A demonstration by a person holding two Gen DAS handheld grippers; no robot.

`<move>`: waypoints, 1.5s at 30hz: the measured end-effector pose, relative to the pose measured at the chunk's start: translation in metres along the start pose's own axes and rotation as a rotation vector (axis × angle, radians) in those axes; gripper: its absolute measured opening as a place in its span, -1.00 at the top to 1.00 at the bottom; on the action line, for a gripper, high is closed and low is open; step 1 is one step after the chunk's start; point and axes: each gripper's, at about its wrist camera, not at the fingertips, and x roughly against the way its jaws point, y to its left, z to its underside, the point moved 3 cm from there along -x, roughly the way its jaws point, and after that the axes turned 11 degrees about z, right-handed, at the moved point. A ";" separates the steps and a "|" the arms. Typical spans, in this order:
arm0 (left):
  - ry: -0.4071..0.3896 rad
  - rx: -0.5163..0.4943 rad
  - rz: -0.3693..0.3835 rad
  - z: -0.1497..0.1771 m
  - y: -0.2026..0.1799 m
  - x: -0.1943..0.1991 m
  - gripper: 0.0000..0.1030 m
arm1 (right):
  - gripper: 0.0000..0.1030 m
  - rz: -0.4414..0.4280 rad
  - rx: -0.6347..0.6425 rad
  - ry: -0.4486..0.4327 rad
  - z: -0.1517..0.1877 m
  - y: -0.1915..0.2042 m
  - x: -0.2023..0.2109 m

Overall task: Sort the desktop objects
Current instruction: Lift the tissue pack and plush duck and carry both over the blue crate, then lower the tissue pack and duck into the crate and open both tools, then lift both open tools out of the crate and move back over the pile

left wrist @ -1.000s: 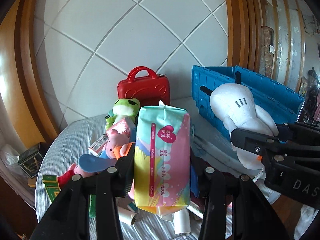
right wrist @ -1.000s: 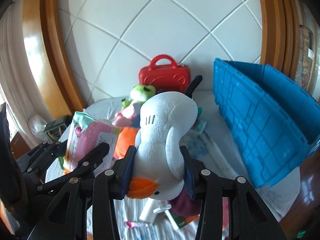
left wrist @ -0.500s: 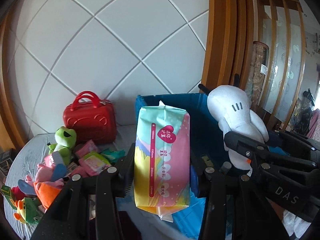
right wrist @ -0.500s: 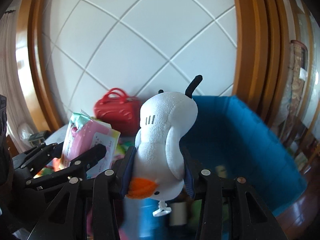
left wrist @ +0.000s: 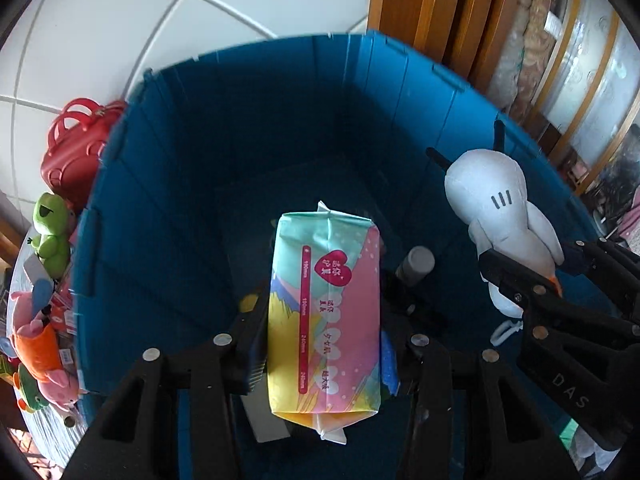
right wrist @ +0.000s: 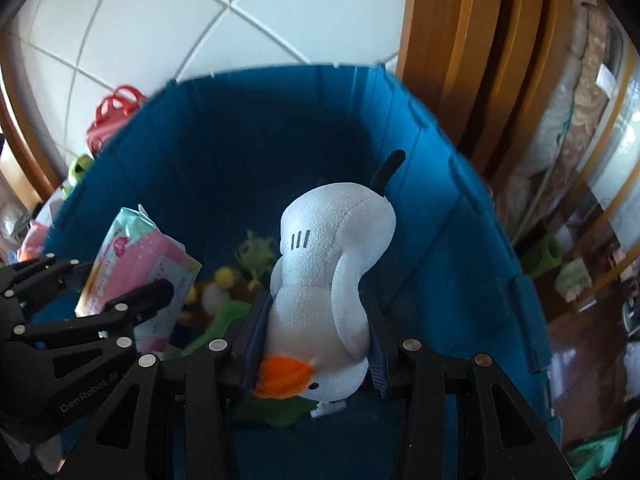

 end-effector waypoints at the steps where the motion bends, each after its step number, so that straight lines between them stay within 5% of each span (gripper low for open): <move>1: 0.015 -0.003 -0.007 0.001 -0.003 -0.005 0.15 | 0.16 -0.007 0.011 0.028 0.003 -0.003 -0.009; 8: 0.019 -0.015 -0.034 0.001 -0.019 -0.008 0.07 | 0.15 -0.044 0.051 0.058 0.008 -0.015 -0.018; 13: -0.031 -0.026 -0.033 0.001 -0.014 0.005 -0.54 | 0.10 -0.023 0.047 0.057 0.012 -0.021 -0.015; 17: -0.068 -0.026 -0.025 0.004 -0.011 0.022 -0.59 | 0.03 -0.008 0.038 0.035 0.009 -0.015 -0.009; 22: -0.135 -0.024 -0.030 0.016 0.001 0.050 -0.59 | -0.62 -0.011 0.021 -0.008 0.012 -0.010 0.009; 28: -0.215 -0.025 -0.030 0.035 0.024 0.096 -0.59 | -0.93 -0.015 -0.004 -0.066 0.019 0.008 0.044; 37: -0.359 -0.044 -0.050 0.093 0.100 0.186 -0.62 | -1.00 0.013 -0.048 -0.183 0.041 0.089 0.127; 45: -0.408 -0.072 -0.040 0.185 0.217 0.254 -0.62 | -1.00 0.052 -0.116 -0.239 0.099 0.225 0.188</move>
